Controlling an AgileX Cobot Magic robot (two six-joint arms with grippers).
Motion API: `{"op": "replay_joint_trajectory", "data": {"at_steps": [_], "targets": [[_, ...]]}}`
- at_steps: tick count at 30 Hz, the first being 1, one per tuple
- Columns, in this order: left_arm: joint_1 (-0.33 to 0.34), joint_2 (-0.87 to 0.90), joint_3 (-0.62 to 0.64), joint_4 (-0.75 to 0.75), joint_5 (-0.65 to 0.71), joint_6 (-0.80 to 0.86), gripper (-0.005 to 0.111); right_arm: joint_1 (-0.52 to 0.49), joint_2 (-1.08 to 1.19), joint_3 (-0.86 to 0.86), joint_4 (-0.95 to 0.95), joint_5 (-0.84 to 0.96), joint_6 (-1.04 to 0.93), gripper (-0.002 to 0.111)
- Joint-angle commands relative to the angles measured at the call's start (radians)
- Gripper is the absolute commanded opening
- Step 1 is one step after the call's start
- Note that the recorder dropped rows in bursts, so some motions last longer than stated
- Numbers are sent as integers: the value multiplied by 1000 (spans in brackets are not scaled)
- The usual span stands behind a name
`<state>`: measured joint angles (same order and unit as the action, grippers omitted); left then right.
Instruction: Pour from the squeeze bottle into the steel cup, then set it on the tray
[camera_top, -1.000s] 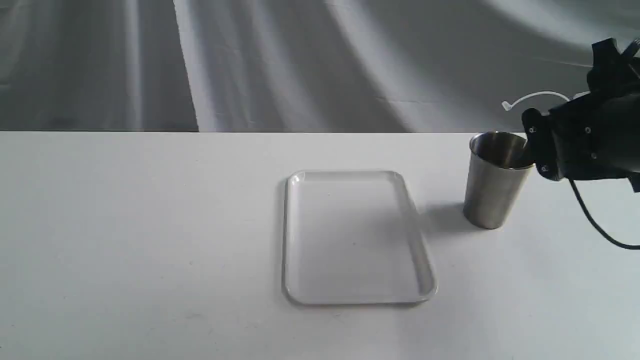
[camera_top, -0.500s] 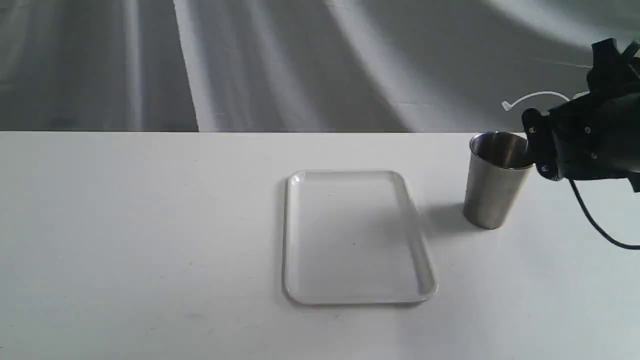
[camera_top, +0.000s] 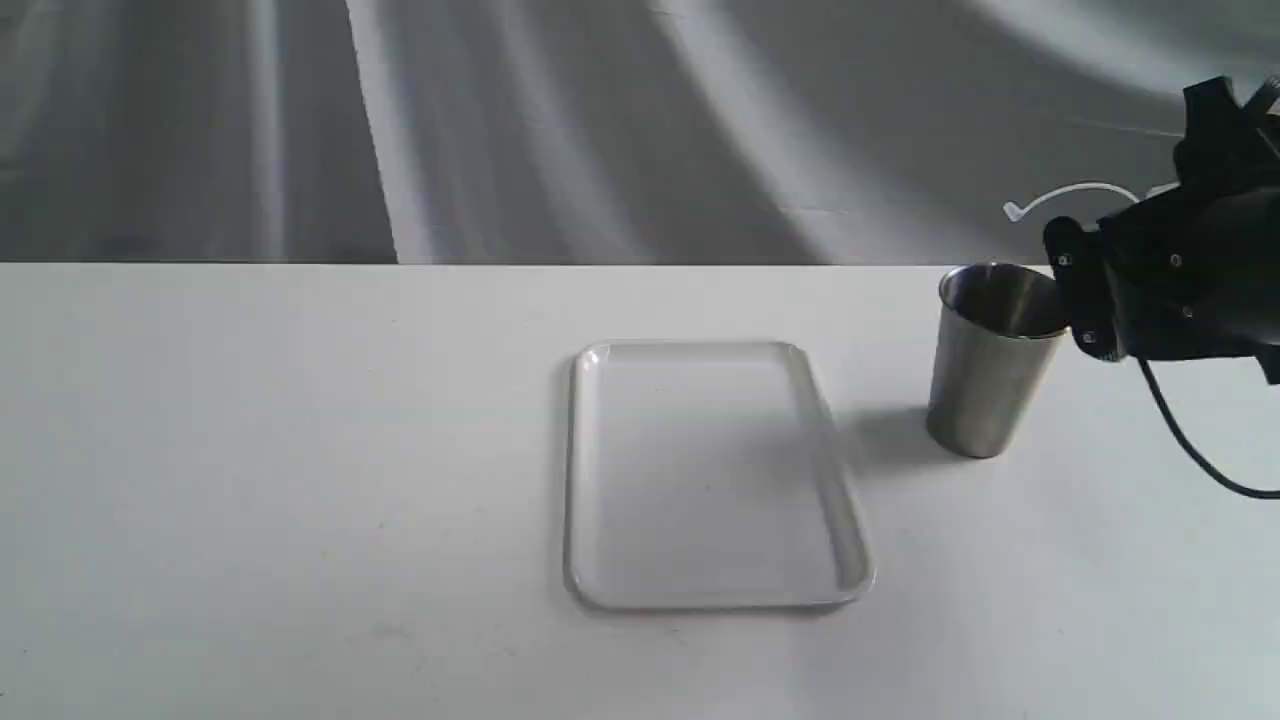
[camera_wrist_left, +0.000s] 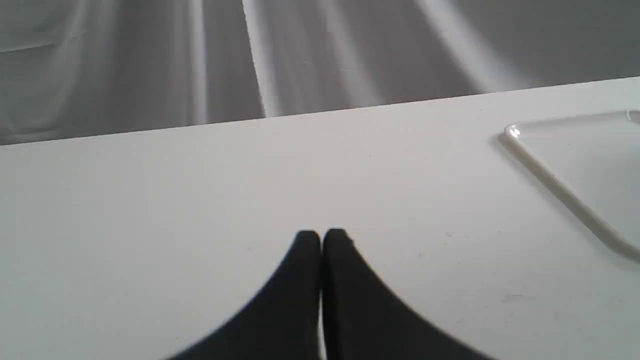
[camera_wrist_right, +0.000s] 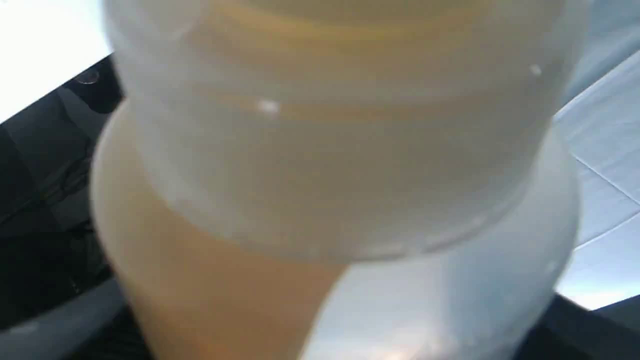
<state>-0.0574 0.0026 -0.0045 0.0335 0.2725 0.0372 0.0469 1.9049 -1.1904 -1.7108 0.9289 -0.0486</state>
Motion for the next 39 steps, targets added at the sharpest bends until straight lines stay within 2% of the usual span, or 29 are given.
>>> {"op": "replay_joint_trajectory", "data": {"at_steps": [1,13,18,28,39], "targets": [[-6,-3,4,-1,-7,-5,0,4,-11,-10,-34,21,75,17],[-6,-3,4,-1,-7,-2,0,4,-11,-10,-24,21,233,17],[-6,-3,4,-1,-7,-4,0,4,-11,-10,-24,21,403,17],[-6,-3,4,-1,-7,-1,0,4,-11,-10,6,21,599,17],[-6,-3,4,-1,-7,-5,0,4,-11,-10,81,15,959,17]]}}
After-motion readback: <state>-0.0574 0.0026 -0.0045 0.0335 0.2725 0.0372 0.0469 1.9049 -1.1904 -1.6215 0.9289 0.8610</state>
